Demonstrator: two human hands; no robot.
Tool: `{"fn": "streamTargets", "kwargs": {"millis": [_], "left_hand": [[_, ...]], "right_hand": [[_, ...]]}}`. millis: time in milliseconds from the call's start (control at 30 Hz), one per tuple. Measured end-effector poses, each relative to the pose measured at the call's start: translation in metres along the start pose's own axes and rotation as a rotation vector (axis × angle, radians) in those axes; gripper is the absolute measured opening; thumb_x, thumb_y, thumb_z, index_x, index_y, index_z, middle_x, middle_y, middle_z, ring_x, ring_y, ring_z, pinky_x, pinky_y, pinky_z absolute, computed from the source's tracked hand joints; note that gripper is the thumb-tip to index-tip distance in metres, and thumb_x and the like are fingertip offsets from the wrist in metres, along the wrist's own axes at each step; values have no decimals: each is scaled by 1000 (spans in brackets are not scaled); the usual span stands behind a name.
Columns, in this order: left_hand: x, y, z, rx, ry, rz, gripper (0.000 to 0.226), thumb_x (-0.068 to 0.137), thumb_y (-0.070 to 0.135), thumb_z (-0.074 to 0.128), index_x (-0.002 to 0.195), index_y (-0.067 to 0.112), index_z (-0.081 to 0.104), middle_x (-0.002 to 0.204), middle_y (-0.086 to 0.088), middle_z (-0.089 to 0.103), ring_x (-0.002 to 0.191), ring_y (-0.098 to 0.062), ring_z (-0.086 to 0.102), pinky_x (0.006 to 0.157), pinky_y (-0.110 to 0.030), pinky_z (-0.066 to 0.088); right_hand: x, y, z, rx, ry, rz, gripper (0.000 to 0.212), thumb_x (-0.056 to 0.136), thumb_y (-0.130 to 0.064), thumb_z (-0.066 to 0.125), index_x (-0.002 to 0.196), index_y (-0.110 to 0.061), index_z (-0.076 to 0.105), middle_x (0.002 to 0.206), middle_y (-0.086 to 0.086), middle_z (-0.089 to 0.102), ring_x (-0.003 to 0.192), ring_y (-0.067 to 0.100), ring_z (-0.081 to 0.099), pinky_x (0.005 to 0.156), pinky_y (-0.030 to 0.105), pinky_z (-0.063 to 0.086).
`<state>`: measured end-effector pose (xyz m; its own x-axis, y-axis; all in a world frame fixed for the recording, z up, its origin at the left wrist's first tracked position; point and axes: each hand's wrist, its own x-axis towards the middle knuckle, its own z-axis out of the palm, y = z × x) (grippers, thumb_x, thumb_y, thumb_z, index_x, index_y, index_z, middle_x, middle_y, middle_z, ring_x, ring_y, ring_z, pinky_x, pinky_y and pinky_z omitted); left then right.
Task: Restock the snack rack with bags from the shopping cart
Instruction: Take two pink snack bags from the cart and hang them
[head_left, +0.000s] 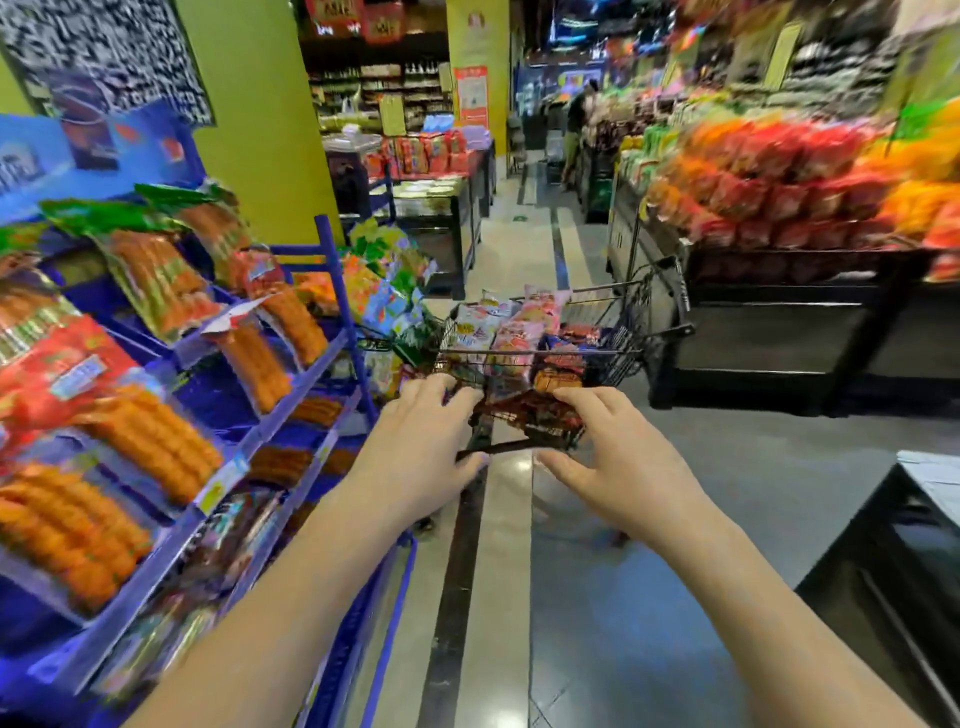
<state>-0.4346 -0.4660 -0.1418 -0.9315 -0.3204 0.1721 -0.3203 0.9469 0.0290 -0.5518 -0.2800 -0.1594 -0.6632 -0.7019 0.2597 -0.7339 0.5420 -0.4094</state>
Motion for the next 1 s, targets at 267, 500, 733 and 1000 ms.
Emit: {"fn": "streamTargets", "kwargs": {"millis": [267, 500, 733, 1000], "left_hand": [[108, -6, 42, -43, -59, 32, 71, 96, 53, 63, 156, 28, 34, 155, -3, 36, 145, -26, 33, 113, -43, 40], [232, -58, 97, -100, -78, 73, 71, 95, 51, 63, 156, 27, 35, 155, -3, 37, 145, -27, 32, 114, -44, 40], [363, -136, 131, -155, -154, 95, 72, 95, 50, 65, 155, 27, 35, 156, -5, 35, 146, -28, 31, 116, -47, 38], [468, -182, 159, -209, -192, 132, 71, 95, 50, 66, 154, 25, 36, 154, -5, 39, 144, -27, 34, 114, -45, 40]], "right_hand": [[83, 61, 17, 23, -28, 67, 68, 95, -53, 62, 155, -32, 36, 153, -8, 40, 138, 15, 46, 108, 38, 47], [192, 98, 69, 36, -69, 154, 68, 95, -52, 64, 154, -31, 37, 151, -9, 42, 136, 12, 46, 106, 32, 45], [331, 115, 119, -15, -125, 246, 66, 94, -50, 65, 151, -26, 41, 144, -3, 48, 131, 19, 52, 105, 37, 48], [439, 144, 152, -38, -138, 267, 65, 94, -51, 65, 149, -25, 43, 144, -1, 49, 132, 20, 51, 105, 38, 47]]}}
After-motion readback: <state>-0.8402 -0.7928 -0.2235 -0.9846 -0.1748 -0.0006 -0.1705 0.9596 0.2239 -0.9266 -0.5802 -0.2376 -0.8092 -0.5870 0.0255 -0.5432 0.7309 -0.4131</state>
